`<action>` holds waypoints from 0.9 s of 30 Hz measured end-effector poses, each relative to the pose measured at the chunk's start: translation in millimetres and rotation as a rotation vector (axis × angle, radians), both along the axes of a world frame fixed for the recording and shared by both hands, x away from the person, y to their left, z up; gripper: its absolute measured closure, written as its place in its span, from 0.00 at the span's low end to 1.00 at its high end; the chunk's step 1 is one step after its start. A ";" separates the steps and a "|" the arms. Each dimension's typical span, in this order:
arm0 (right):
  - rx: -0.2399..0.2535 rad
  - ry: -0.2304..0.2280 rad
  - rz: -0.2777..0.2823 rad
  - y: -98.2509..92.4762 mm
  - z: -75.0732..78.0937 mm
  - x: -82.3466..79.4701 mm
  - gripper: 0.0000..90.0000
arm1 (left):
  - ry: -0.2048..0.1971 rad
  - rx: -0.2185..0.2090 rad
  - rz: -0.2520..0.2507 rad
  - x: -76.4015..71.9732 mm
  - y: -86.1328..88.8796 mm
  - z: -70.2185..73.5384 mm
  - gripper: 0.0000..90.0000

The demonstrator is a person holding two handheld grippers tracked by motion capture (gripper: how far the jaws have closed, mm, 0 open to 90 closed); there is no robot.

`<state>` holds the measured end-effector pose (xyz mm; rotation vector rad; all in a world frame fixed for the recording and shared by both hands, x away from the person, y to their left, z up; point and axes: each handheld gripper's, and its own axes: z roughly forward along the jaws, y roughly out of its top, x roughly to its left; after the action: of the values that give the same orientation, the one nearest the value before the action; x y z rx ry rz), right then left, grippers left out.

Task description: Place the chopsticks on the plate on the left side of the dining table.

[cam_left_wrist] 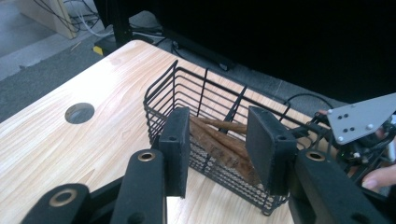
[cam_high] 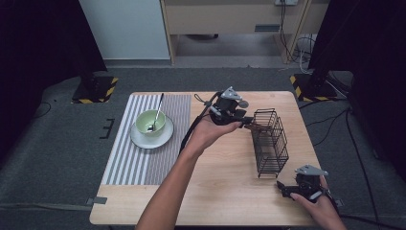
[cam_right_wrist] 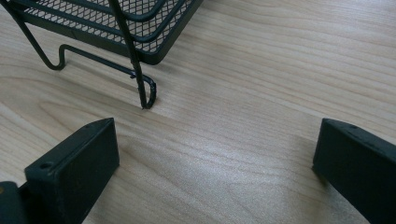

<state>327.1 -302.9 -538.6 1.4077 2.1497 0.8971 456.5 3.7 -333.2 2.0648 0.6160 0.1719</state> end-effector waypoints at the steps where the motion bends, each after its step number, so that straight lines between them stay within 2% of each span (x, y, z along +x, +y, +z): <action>1: 0.000 0.000 0.000 0.0 0.0 0.0 0.00 | 0.002 0.004 0.000 0.6 0.0 -0.6 0.67; 10: 0.000 0.000 0.001 -0.1 0.0 -0.1 0.00 | 0.010 0.031 0.008 6.8 -1.1 -6.5 0.71; 11: -0.001 0.000 0.002 -0.2 0.0 -0.1 0.00 | 0.011 0.030 0.026 8.6 -0.8 -7.4 0.71; 15: -0.001 0.000 0.002 -0.2 0.0 -0.1 0.00 | 0.014 0.020 0.043 12.3 0.1 -8.5 0.73; 27: -0.003 0.002 0.006 -0.6 0.1 -0.3 0.00 | 0.023 0.051 0.039 20.0 -6.4 -17.3 0.74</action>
<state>326.8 -303.4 -538.5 1.4015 2.1568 0.8955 476.4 -2.7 -350.5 2.1075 0.6722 0.1878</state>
